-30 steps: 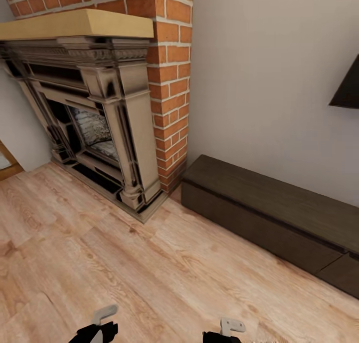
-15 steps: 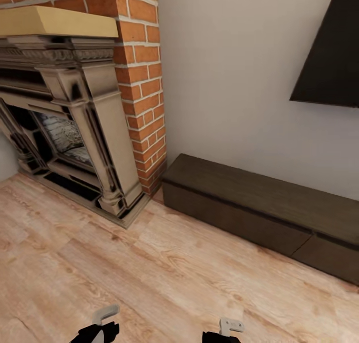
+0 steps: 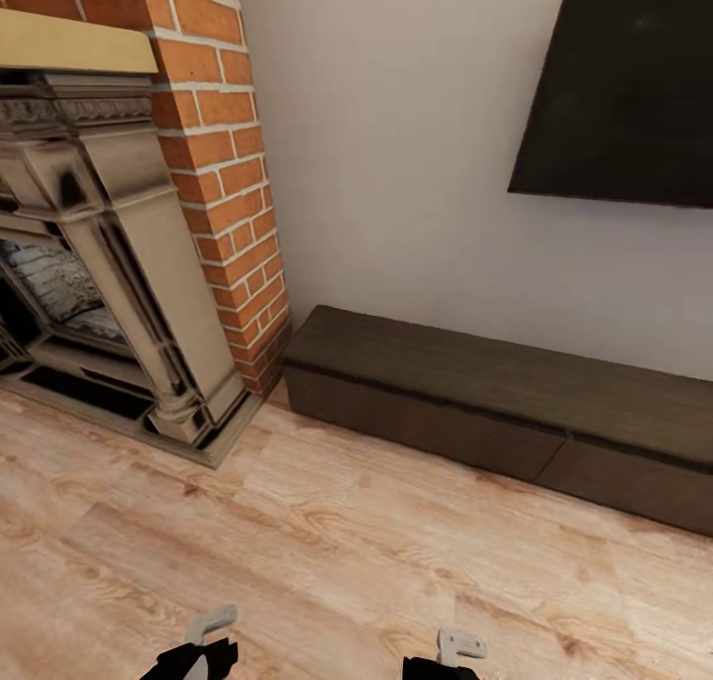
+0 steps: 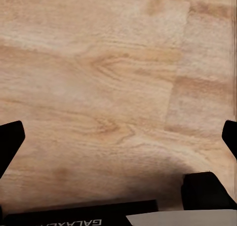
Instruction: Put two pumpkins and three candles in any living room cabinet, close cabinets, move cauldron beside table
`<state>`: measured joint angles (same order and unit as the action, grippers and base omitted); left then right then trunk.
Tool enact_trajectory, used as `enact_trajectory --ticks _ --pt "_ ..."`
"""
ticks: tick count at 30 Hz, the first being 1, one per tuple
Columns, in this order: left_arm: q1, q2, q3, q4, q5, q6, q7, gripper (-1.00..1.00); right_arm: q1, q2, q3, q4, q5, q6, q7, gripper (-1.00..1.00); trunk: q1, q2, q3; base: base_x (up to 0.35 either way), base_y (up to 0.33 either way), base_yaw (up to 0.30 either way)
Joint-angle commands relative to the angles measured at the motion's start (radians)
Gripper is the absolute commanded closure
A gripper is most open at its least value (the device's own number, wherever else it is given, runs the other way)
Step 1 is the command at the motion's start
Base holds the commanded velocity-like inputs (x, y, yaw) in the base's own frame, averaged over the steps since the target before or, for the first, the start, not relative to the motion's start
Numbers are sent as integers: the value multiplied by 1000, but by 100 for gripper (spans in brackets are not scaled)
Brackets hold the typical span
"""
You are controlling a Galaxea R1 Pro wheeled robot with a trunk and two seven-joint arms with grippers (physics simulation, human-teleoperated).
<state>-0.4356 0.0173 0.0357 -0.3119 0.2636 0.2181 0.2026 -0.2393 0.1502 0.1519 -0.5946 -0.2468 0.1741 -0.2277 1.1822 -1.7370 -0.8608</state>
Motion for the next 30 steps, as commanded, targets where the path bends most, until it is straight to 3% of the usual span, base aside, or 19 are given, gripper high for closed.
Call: enact_trajectory --ticks 1,8,16,30 --pt "0 0 0 0 0 0 0 -100 0 0 0 0 0 0 0 -100 0 0 0 0 0 -280" --pt "0 1 1 0 2 1 -8 -100 0 -4 -2 0 -1 2 0 -100 0 0 0 0 0 -280" --pt "0 7 4 1 3 3 -69 -100 0 -4 -10 1 -2 4 3 -100 0 0 0 12 2 -280" --pt "0 6 3 1 0 1 -75 -100 0 -3 -11 0 -4 4 4 -100 0 0 5 115 96 -280"
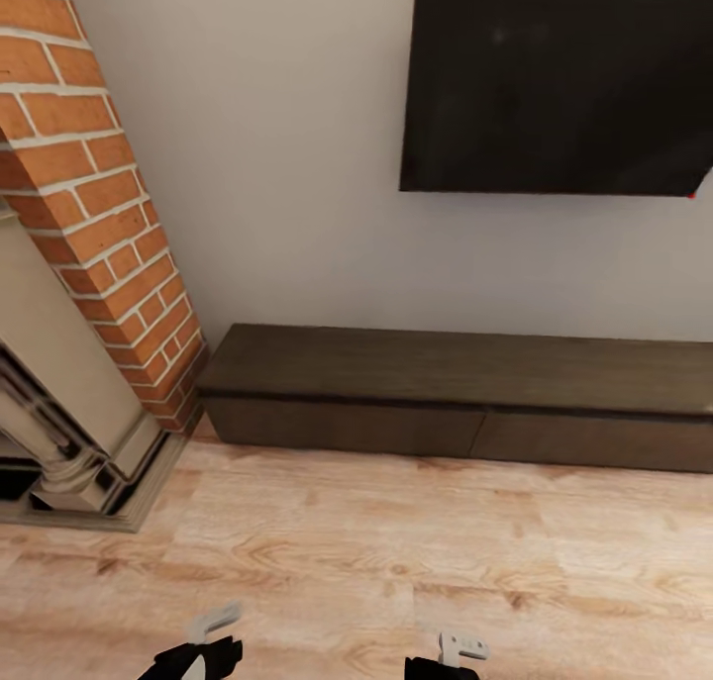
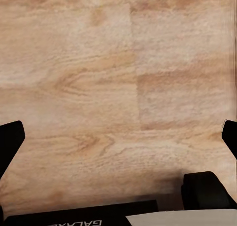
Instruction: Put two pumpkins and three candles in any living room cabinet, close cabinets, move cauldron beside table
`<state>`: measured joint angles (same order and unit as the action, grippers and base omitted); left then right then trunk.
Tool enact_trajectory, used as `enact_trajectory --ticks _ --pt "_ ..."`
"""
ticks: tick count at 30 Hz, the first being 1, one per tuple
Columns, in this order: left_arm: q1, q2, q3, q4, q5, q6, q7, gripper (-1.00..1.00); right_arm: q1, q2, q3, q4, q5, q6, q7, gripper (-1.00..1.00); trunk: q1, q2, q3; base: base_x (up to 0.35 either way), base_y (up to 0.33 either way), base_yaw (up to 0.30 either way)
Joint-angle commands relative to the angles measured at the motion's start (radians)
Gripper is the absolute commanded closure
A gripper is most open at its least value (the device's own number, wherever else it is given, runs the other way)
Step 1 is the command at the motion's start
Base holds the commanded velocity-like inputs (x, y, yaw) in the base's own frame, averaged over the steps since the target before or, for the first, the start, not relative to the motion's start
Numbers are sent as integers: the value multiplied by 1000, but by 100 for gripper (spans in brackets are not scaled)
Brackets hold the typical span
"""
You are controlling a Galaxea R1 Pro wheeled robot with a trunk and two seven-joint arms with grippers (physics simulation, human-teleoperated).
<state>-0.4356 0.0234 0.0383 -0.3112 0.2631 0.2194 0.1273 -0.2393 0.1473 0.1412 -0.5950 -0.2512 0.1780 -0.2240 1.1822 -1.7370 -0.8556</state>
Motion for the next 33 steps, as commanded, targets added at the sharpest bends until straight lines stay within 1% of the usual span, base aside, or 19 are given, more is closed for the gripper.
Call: enact_trajectory --ticks 1,13,17,22,33 --pt "0 0 0 0 0 0 0 -100 0 0 0 0 0 0 0 -100 0 0 0 9 6 -280" --pt "0 -1 0 0 -3 0 0 -100 0 1 -1 0 0 0 0 -100 0 0 4 19 3 -262" --pt "0 -1 0 0 -5 0 0 -100 0 1 -1 0 1 -6 0 -100 0 0 4 171 71 -58" --pt "0 0 0 0 -2 0 0 -100 0 -1 -1 1 1 -43 -2 -100 0 0 4 41 15 -8" --pt "0 3 2 0 3 3 -3 -100 0 0 -1 -1 0 -42 1 -100 0 0 4 34 1 -1"
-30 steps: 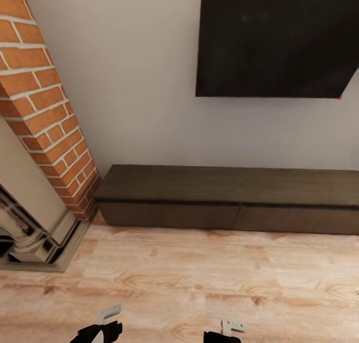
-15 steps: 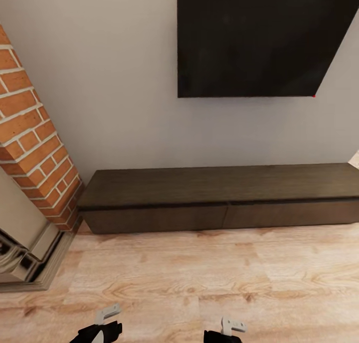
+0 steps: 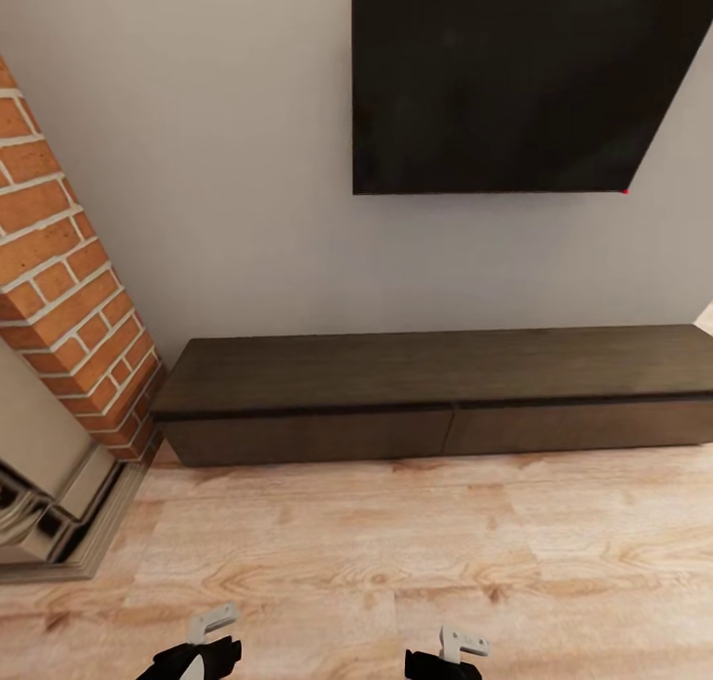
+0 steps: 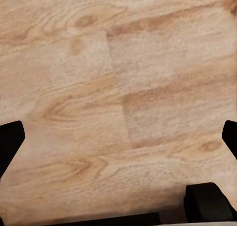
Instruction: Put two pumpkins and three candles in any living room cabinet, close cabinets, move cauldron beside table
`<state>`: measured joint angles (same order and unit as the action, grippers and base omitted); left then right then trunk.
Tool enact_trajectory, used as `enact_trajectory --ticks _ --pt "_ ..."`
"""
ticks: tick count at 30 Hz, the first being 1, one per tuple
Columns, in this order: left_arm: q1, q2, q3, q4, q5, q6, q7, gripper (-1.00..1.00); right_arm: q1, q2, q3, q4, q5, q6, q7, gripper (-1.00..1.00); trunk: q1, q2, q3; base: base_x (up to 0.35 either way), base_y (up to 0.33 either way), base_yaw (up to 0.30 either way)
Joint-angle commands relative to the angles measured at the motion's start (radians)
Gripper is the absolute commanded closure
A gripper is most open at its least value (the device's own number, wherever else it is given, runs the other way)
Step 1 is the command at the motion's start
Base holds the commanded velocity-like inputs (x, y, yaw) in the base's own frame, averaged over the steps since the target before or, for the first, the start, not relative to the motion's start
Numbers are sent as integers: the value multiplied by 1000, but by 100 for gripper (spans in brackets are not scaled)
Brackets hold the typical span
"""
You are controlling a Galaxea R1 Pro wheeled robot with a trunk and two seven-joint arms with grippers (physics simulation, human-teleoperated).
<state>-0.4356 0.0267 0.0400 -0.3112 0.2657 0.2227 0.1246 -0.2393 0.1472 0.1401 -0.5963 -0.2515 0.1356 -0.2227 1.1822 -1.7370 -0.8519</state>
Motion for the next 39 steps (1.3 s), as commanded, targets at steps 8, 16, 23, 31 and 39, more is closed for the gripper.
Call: enact_trajectory --ticks 8,16,23,31,39 --pt "-10 41 16 -61 5 274 -156 -100 0 -5 -44 0 -25 -7 9 -100 0 0 0 25 0 0" --pt "-17 86 137 -323 4 675 -356 -100 -1 -70 -258 -4 -138 1 276 -100 19 -35 -16 1 0 0" --pt "-19 146 187 -357 4 794 -493 -100 -4 -87 -399 -3 -274 5 460 -100 46 -84 -38 0 0 0" --pt "-20 213 193 -360 4 816 -723 -100 -74 -68 -423 -2 -424 -3 486 -100 77 -140 -63 0 0 0" --pt "-20 255 194 -361 5 817 -842 -100 -137 -12 -423 -8 -528 -25 495 -100 107 -196 -88 0 0 0"
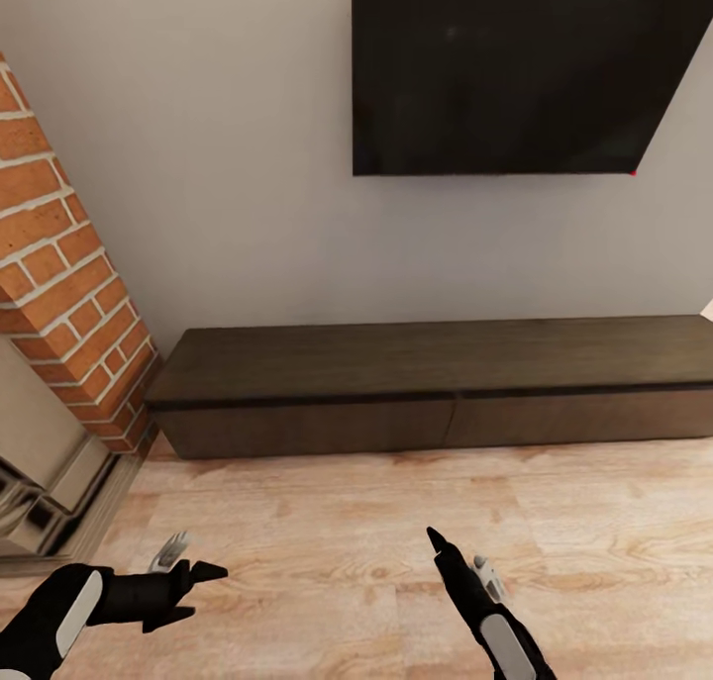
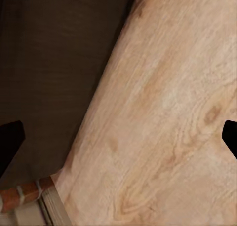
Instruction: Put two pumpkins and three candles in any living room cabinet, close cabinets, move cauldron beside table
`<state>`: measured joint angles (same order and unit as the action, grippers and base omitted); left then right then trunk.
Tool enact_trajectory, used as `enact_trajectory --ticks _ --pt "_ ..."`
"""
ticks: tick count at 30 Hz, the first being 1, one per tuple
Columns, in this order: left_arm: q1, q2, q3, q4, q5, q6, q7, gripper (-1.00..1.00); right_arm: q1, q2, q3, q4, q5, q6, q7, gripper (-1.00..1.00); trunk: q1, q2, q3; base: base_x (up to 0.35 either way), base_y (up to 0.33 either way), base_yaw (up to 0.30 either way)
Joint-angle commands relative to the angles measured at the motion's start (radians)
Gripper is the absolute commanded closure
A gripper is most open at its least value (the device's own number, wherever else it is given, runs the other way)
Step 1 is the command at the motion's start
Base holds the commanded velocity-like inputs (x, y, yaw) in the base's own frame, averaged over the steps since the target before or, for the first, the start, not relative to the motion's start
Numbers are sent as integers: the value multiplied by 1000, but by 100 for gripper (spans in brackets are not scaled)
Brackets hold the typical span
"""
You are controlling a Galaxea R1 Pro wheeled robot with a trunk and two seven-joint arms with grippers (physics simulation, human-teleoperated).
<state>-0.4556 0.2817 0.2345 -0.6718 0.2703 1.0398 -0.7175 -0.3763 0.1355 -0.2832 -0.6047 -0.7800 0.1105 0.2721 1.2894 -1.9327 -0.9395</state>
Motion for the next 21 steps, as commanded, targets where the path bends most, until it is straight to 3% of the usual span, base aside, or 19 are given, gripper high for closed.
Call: enact_trajectory --ticks 1,6,10,13,17,18,20,21 --pt "0 1 0 0 0 0 -7 -100 -9 10 0 3 -2 -21 0 -100 4 -7 -3 0 0 0" --pt "0 3 0 0 2 0 -21 -100 -22 21 -2 30 -7 -122 10 -100 23 -42 -19 0 0 0" --pt "0 4 -1 0 3 1 -51 -100 -23 20 -3 43 -16 -136 92 -100 38 -70 -31 0 0 0" --pt "0 13 0 1 2 3 -128 -100 -28 26 -2 41 -18 -146 160 -100 50 -91 -41 0 0 0" --pt "-1 28 0 5 2 3 -185 -100 -32 22 -7 40 -26 -142 177 -100 65 -119 -53 0 0 0" --pt "-1 32 0 3 2 4 -195 -100 -32 19 -12 42 -39 -139 182 -100 69 -126 -57 0 0 0" --pt "-9 37 1 1 2 5 -208 -100 -33 13 -24 43 -113 -130 213 -100 77 -140 -63 0 0 0" --pt "-14 37 1 1 2 4 -209 -100 -33 11 -24 43 -130 -128 223 -100 81 -147 -66 0 0 0"
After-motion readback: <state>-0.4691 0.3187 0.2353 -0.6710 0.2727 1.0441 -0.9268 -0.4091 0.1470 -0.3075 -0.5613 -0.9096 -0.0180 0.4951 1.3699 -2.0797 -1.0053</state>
